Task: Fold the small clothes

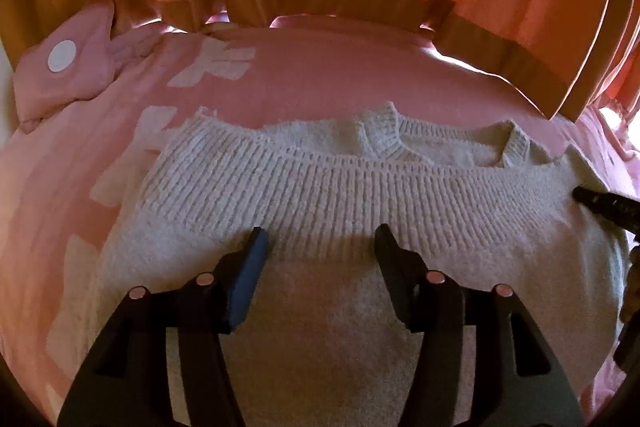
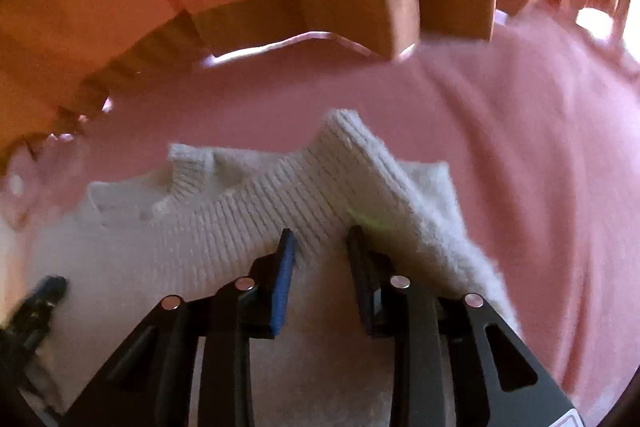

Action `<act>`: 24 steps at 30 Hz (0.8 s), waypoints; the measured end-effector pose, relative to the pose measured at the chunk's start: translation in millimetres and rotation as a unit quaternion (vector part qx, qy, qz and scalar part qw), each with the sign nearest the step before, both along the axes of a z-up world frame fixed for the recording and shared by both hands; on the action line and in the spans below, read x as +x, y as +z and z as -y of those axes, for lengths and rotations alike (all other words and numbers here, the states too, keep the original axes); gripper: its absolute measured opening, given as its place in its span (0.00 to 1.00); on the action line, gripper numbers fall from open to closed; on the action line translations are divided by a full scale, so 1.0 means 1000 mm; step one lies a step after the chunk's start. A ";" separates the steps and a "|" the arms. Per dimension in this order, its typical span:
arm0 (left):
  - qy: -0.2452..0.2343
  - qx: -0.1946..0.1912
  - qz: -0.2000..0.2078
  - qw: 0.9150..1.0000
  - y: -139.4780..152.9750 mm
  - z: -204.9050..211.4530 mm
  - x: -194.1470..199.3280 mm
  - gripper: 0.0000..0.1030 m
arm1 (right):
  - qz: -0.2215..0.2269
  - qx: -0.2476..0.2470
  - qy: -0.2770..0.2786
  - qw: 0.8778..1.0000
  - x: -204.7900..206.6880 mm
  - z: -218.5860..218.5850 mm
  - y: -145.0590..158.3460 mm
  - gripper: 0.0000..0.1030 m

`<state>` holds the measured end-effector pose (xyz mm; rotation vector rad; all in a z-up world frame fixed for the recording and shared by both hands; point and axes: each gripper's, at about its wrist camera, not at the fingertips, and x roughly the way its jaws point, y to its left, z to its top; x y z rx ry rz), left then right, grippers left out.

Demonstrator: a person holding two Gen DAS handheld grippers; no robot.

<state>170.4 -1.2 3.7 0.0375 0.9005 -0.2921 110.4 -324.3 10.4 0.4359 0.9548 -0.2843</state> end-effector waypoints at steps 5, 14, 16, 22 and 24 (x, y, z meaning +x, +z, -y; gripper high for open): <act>-0.004 0.006 0.001 1.000 -0.001 0.002 0.000 0.63 | 0.003 -0.070 -0.001 0.998 0.001 -0.011 0.011 0.43; 0.027 -0.022 0.032 0.999 0.018 -0.015 0.001 0.84 | 0.061 -0.026 -0.041 0.997 -0.005 0.033 0.019 0.58; 0.068 -0.042 0.049 0.996 0.026 -0.037 0.012 0.86 | 0.058 -0.022 -0.050 0.997 -0.004 0.041 0.014 0.59; 0.148 -0.112 -0.025 0.982 -0.002 -0.091 0.054 0.77 | 0.035 -0.018 -0.026 0.999 0.012 0.041 -0.003 0.63; 0.159 -0.127 -0.035 0.978 -0.007 -0.097 0.060 0.66 | 0.041 -0.031 -0.014 0.999 0.012 0.034 -0.001 0.21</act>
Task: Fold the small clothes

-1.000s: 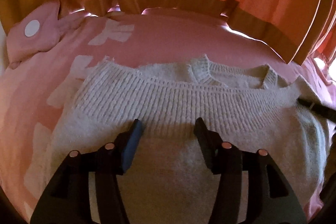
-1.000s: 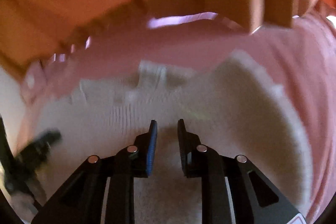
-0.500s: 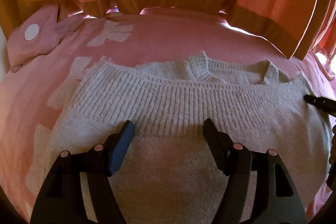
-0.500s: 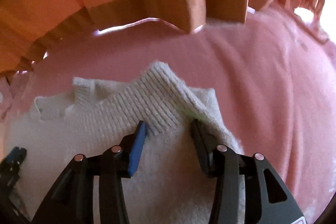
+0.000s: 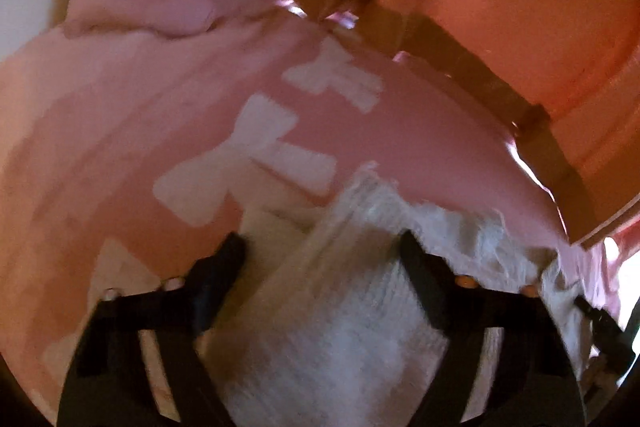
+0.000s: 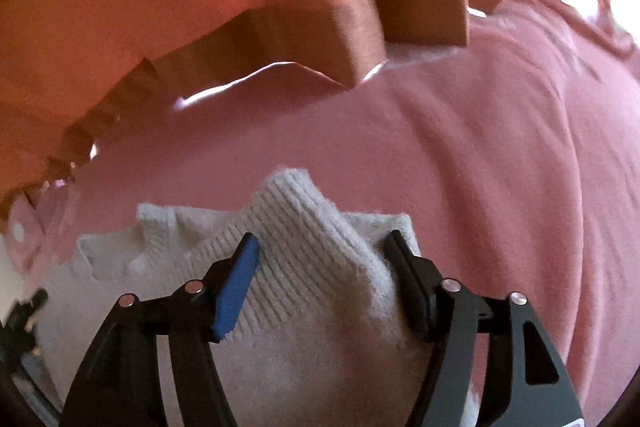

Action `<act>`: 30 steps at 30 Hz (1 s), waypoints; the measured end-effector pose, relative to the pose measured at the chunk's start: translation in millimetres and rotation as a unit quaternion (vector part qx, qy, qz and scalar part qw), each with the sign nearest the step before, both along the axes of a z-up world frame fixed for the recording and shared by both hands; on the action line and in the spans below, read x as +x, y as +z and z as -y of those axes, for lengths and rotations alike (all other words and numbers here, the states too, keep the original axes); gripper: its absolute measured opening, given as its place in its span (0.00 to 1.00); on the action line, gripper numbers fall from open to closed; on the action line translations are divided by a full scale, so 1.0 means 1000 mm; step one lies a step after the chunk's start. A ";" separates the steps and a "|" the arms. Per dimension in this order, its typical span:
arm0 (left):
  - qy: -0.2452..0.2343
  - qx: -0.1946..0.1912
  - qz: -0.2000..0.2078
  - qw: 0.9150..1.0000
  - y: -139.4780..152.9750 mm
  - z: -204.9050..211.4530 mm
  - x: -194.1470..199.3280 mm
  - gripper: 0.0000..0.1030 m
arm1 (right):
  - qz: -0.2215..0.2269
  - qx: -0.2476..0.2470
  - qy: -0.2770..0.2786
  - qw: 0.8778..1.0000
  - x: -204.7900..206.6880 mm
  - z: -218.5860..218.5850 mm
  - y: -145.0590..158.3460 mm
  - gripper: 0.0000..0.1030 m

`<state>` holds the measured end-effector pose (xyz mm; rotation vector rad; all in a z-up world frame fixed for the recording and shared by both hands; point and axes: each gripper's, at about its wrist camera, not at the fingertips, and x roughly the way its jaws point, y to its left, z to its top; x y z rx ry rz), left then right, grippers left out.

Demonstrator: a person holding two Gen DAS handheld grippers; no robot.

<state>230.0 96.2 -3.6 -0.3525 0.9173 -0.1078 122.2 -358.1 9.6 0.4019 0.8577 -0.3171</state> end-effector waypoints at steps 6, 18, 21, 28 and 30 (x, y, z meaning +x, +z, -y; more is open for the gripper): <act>-0.017 0.004 0.036 0.999 0.013 0.003 -0.003 0.16 | 0.091 0.023 -0.003 0.996 -0.015 0.000 0.034 0.09; -0.014 0.018 0.010 1.000 0.009 0.001 0.000 0.10 | 0.071 0.000 -0.029 0.997 -0.013 -0.004 0.037 0.29; -0.019 0.041 0.027 0.999 0.024 0.010 -0.018 0.18 | 0.087 -0.009 0.066 0.994 -0.011 -0.056 0.049 0.29; -0.117 0.073 0.027 0.990 0.025 0.066 -0.059 0.46 | -0.028 -0.035 0.268 0.962 0.013 -0.189 -0.009 0.29; -0.125 0.074 0.015 0.989 0.017 0.072 -0.059 0.46 | -0.017 -0.077 0.268 0.960 0.012 -0.201 -0.011 0.29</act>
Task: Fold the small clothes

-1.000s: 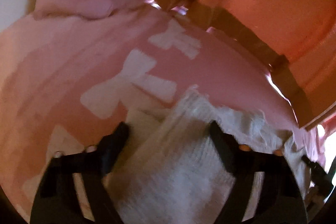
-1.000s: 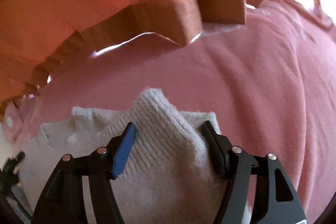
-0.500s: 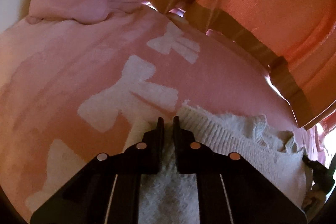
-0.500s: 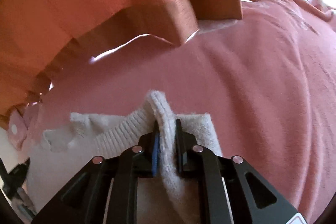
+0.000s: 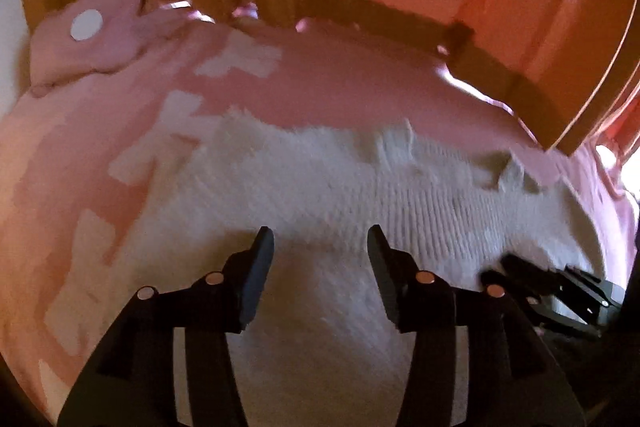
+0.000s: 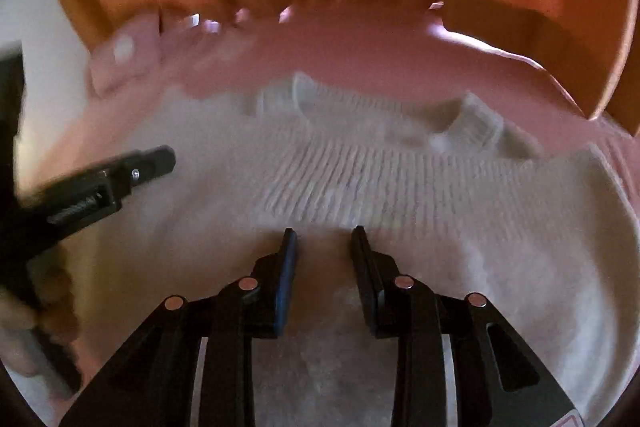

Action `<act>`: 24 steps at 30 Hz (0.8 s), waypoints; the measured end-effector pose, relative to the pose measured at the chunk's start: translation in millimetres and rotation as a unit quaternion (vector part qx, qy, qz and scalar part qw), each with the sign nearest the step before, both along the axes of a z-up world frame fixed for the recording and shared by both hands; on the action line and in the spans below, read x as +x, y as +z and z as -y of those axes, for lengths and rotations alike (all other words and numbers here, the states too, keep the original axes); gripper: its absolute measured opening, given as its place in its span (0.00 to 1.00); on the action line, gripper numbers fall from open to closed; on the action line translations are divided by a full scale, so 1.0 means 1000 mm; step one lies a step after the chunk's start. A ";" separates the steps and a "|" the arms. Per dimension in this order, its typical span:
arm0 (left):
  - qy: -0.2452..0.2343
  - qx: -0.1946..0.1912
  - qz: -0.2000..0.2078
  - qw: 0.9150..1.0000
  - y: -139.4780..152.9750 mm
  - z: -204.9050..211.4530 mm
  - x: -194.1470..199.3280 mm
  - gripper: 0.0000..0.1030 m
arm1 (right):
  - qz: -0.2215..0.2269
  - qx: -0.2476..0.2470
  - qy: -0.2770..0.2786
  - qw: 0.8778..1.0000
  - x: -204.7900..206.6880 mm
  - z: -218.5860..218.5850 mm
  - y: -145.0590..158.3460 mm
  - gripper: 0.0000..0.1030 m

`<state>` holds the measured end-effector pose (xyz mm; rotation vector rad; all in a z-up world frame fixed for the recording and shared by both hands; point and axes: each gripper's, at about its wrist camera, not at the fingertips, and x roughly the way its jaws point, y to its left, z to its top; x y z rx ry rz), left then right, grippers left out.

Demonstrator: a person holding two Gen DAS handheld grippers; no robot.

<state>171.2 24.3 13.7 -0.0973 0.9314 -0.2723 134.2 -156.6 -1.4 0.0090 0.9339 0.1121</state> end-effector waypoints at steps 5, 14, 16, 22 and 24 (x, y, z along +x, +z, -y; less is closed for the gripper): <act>0.036 -0.025 0.015 0.999 0.012 -0.022 0.000 0.61 | 0.006 0.051 -0.001 0.999 0.002 0.012 0.010 0.30; 0.164 -0.088 -0.001 0.982 0.028 -0.108 -0.013 0.79 | -0.009 0.035 -0.003 0.999 -0.001 0.008 -0.002 0.31; 0.166 -0.080 -0.018 0.983 0.020 -0.111 -0.020 0.79 | -0.009 0.042 -0.006 0.999 -0.003 0.009 -0.002 0.31; 0.157 -0.086 -0.091 0.980 -0.018 -0.118 -0.033 0.80 | -0.007 0.044 -0.005 0.999 -0.005 0.008 -0.001 0.33; 0.154 -0.107 -0.098 0.977 -0.024 -0.121 -0.035 0.82 | -0.007 0.045 -0.005 0.999 -0.006 0.007 -0.001 0.35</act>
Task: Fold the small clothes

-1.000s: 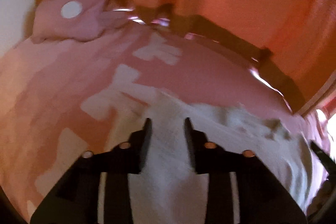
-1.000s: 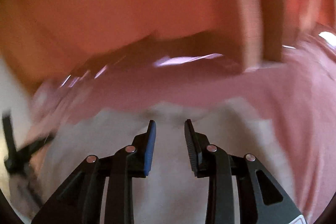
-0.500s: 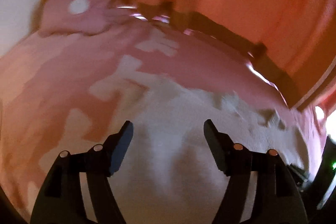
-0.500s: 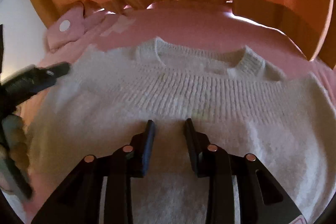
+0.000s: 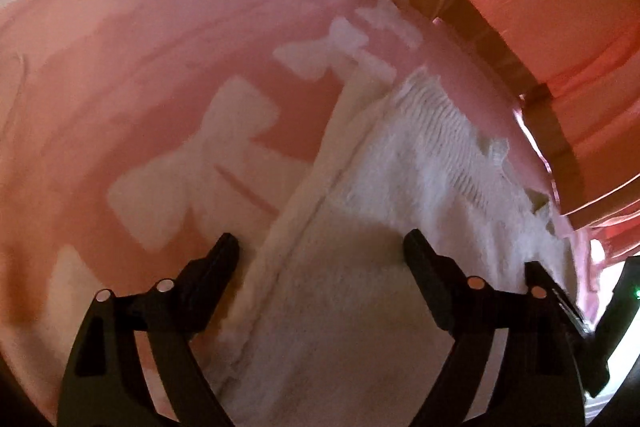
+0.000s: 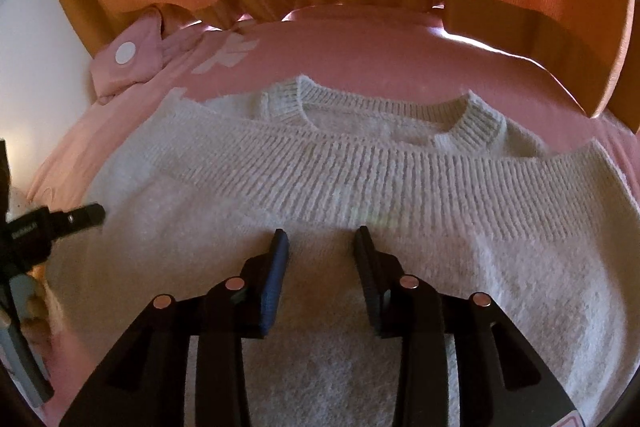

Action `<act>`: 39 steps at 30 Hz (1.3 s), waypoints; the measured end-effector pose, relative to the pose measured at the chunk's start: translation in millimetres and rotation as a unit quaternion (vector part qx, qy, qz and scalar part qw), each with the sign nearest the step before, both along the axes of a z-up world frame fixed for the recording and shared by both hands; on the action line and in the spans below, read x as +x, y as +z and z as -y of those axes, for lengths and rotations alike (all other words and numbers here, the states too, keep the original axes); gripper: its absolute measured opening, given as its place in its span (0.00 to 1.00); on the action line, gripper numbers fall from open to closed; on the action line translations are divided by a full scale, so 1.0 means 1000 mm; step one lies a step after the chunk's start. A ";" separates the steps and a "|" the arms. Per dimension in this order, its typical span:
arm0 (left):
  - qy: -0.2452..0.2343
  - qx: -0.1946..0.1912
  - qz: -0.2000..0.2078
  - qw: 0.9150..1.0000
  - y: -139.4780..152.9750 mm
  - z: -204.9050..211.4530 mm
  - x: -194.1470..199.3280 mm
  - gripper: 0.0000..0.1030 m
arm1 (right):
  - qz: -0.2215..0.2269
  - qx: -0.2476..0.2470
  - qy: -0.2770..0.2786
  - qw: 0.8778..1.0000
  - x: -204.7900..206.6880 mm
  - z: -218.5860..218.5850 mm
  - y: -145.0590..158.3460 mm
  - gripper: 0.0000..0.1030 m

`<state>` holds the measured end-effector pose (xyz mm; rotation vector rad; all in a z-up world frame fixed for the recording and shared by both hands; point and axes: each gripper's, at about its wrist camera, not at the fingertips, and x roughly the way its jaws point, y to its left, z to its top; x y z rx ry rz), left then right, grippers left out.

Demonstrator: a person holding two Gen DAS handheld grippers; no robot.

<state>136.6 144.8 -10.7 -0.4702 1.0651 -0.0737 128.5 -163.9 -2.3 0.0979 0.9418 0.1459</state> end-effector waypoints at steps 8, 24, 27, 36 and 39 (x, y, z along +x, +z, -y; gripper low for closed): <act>-0.017 -0.032 0.046 0.998 0.013 0.007 -0.003 0.14 | -0.001 0.011 -0.002 1.000 -0.002 -0.002 0.002 0.46; -0.273 -0.001 0.158 0.949 0.082 0.281 -0.063 0.07 | 0.036 0.110 -0.231 0.966 -0.053 0.181 0.043 0.63; -0.285 0.037 0.111 0.951 0.038 0.312 -0.068 0.08 | 0.036 0.127 -0.252 0.959 -0.064 0.202 0.043 0.64; -0.267 0.041 0.207 0.940 0.091 0.255 -0.124 0.75 | 0.001 0.227 -0.112 0.968 -0.056 0.168 0.041 0.73; -0.249 0.084 0.200 0.944 0.085 0.225 -0.128 0.83 | -0.031 0.251 -0.074 0.965 -0.048 0.148 0.033 0.73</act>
